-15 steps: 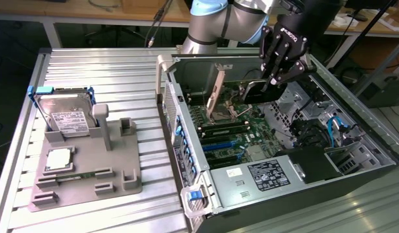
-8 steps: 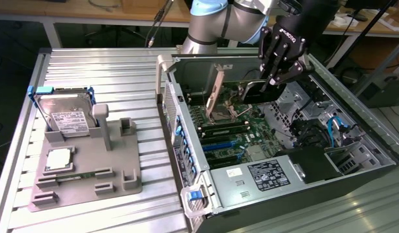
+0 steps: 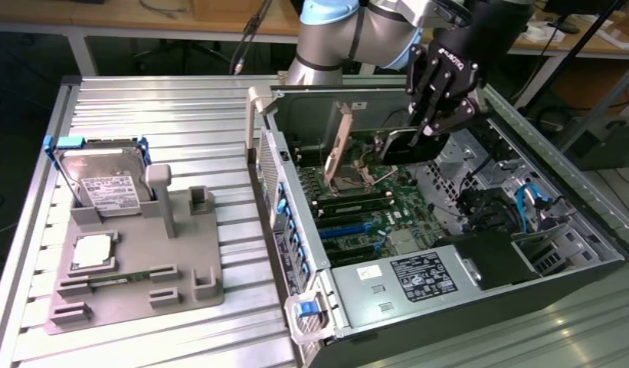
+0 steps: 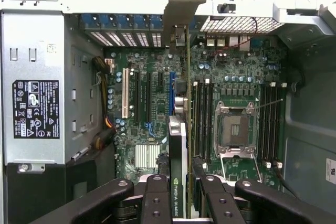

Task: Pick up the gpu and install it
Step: 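Insert the gpu into the slot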

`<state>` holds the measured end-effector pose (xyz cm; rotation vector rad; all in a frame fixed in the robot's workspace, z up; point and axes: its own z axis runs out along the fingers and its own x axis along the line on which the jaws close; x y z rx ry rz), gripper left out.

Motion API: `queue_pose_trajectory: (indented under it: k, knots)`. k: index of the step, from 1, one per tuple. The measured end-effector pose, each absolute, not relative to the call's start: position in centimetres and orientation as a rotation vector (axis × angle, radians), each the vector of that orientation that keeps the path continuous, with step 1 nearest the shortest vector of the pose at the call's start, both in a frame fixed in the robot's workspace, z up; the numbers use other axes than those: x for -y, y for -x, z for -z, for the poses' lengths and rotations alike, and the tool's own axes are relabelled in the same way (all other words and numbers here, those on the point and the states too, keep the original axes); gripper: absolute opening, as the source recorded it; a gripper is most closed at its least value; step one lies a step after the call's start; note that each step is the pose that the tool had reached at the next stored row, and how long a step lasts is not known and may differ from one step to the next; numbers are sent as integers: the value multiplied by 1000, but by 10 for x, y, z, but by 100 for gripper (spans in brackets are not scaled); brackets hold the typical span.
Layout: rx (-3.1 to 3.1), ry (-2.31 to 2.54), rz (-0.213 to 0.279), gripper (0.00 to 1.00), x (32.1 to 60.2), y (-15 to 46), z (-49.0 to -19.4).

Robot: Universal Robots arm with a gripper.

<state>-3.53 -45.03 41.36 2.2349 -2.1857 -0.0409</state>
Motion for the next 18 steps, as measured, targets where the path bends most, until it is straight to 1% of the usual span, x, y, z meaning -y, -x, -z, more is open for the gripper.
queue_pose_trajectory:
  k: [18]
  knots:
    - [2186,-2235,41,27,448,35,-407]
